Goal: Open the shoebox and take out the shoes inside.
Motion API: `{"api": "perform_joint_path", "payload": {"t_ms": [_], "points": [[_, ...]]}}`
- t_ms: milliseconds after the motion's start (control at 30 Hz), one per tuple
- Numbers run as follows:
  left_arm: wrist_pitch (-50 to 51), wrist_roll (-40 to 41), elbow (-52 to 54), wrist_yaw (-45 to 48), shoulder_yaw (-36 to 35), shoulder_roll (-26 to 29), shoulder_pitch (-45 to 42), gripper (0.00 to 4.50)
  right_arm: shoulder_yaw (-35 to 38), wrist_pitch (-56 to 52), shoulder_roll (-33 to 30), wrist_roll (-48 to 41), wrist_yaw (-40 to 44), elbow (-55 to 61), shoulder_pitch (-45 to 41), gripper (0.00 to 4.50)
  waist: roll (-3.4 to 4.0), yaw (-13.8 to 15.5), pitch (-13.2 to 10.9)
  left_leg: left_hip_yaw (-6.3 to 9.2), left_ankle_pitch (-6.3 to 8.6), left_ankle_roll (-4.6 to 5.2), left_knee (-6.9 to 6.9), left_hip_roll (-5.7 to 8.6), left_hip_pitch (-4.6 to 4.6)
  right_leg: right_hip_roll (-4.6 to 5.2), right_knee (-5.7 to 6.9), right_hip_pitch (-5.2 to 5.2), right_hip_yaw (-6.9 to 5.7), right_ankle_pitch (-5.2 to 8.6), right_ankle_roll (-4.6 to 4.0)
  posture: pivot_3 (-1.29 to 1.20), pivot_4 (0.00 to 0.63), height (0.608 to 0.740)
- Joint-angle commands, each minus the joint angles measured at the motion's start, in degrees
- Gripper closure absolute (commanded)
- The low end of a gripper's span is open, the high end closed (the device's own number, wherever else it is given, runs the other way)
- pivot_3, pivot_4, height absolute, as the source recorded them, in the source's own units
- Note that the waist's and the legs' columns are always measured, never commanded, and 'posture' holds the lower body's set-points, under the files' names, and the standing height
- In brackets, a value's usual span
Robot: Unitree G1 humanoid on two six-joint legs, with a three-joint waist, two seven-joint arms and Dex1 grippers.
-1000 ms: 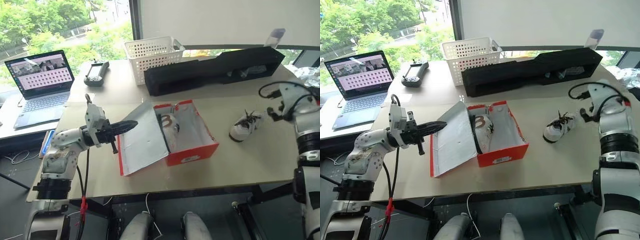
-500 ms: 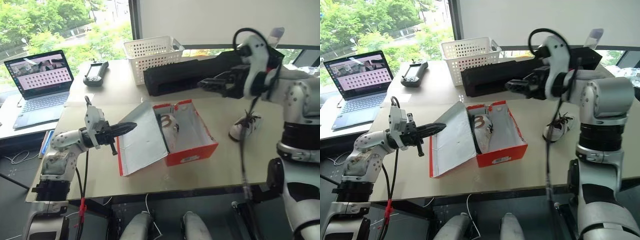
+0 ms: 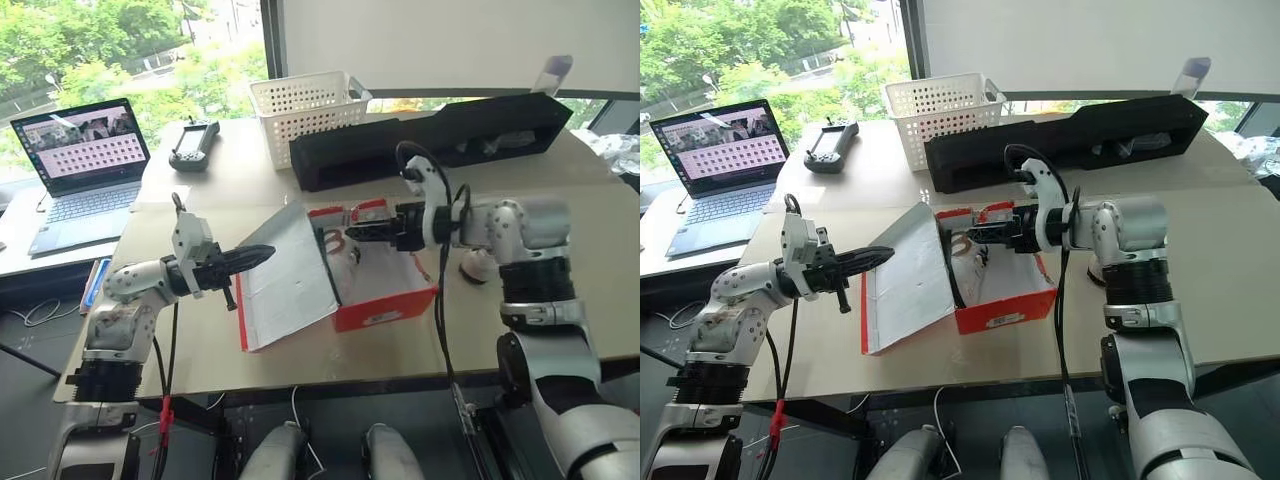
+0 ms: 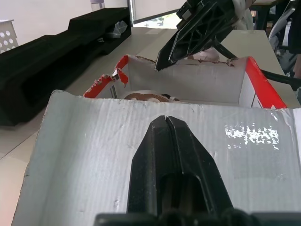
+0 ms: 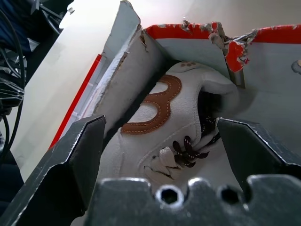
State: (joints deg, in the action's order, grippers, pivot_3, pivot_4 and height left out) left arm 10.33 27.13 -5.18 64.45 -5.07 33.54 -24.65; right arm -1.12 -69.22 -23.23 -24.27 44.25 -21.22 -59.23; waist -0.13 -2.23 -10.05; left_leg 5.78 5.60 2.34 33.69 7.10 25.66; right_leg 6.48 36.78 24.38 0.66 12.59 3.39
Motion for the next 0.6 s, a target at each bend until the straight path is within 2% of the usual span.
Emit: {"api": "perform_joint_path", "payload": {"t_ms": [33,233,500,600], "points": [[0.11,0.24,2.68,-0.47,-0.71,0.73,0.41,4.50,-2.04,5.52,2.56,0.81,2.23,-4.69,-2.86,0.04,0.00,-0.28,0.00,0.00,0.00,0.00,0.00,-0.01,0.00,-0.03,0.00,0.00,0.00,-0.01,-0.01,0.00,0.150,0.738],[0.34,0.03,3.06,-0.92,-0.89,1.27,0.69,4.50,-4.76,9.83,6.13,2.66,3.99,-11.10,-3.84,0.04,0.00,-0.48,0.00,0.00,0.00,0.00,0.01,-0.01,-0.07,-0.06,0.05,-0.02,0.00,-0.02,-0.02,0.00,0.150,0.738],[0.29,-0.20,3.17,-1.70,-0.86,1.54,0.75,4.50,-7.08,13.38,7.43,5.84,4.81,-15.59,-2.93,0.04,0.01,-0.41,0.00,0.00,0.00,-0.02,0.00,0.01,-0.14,-0.10,0.07,-0.04,0.02,-0.03,-0.04,0.00,0.150,0.738],[0.21,-0.30,3.01,-1.85,-0.81,1.55,0.75,4.50,-7.20,13.78,7.70,6.37,4.46,-15.70,-2.36,0.69,0.02,-0.44,0.01,0.01,0.01,-0.02,-0.01,0.01,-0.15,-0.10,0.08,-0.04,0.02,-0.03,-0.04,0.00,0.150,0.738]]}}
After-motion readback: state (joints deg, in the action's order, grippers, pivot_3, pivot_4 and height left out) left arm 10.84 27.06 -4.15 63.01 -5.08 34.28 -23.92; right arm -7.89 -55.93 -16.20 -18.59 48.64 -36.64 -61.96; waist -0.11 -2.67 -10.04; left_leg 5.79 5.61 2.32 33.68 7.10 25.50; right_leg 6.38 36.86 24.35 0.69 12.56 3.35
